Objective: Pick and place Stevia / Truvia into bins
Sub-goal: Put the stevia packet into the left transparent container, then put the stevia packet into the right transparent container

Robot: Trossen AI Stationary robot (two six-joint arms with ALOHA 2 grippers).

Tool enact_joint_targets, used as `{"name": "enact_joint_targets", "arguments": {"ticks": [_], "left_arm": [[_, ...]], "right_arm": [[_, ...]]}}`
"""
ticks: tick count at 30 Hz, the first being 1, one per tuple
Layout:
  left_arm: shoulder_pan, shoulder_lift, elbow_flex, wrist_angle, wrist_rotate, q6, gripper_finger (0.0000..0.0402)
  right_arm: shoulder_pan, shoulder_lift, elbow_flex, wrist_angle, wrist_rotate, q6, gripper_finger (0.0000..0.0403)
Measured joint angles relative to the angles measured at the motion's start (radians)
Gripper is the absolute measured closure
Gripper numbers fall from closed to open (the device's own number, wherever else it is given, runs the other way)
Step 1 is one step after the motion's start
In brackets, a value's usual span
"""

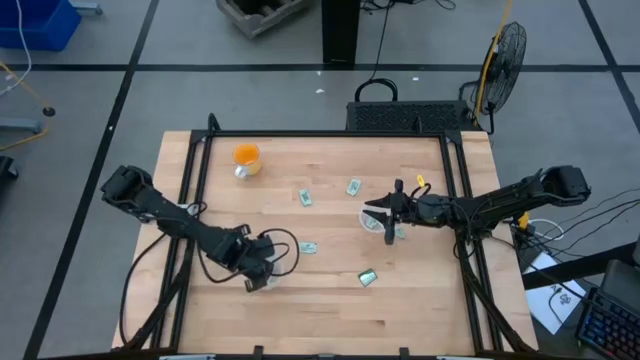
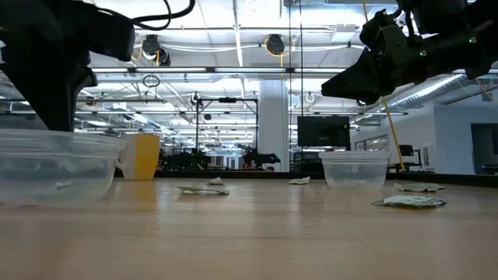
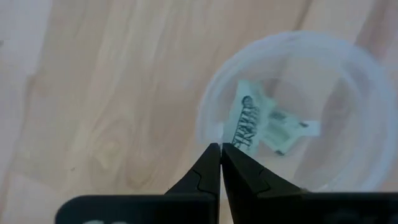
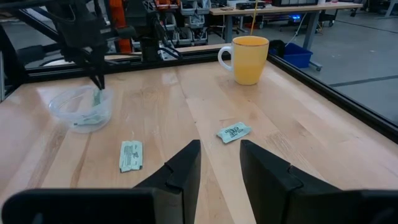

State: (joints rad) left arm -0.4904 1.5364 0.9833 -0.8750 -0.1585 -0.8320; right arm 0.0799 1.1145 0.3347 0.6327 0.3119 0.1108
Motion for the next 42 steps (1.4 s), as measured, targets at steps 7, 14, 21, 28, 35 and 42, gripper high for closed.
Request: {"name": "enact_joint_targets", "arguments": {"ticks": [7, 14, 21, 28, 35, 42], "left_arm": [[-0.001, 0.000, 0.000, 0.069, 0.009, 0.041, 0.0379], [-0.001, 0.000, 0.000, 0.070, 0.010, 0.035, 0.0378], [-0.001, 0.000, 0.000, 0.070, 0.030, 0.026, 0.0377], [-0.001, 0.000, 0.000, 0.074, 0.031, 0.026, 0.0361], [-0.001, 0.000, 0.000, 0.098, 0.030, 0.047, 0.0296], [-0.001, 0.002, 0.050, 0.175, 0.035, 0.189, 0.0282]], "right_arm": [[0.000, 0.000, 0.000, 0.000, 0.000, 0.000, 0.0298], [0.000, 0.000, 0.000, 0.000, 0.000, 0.000, 0.0298], [0.000, 0.000, 0.000, -0.001, 0.000, 0.000, 0.0298], [0.000, 0.000, 0.000, -0.001, 0.000, 0.000, 0.0298], [0.000, 0.000, 0.000, -0.001, 0.000, 0.000, 0.0298], [0.000, 0.000, 0.000, -0.001, -0.001, 0.000, 0.0298]]}}
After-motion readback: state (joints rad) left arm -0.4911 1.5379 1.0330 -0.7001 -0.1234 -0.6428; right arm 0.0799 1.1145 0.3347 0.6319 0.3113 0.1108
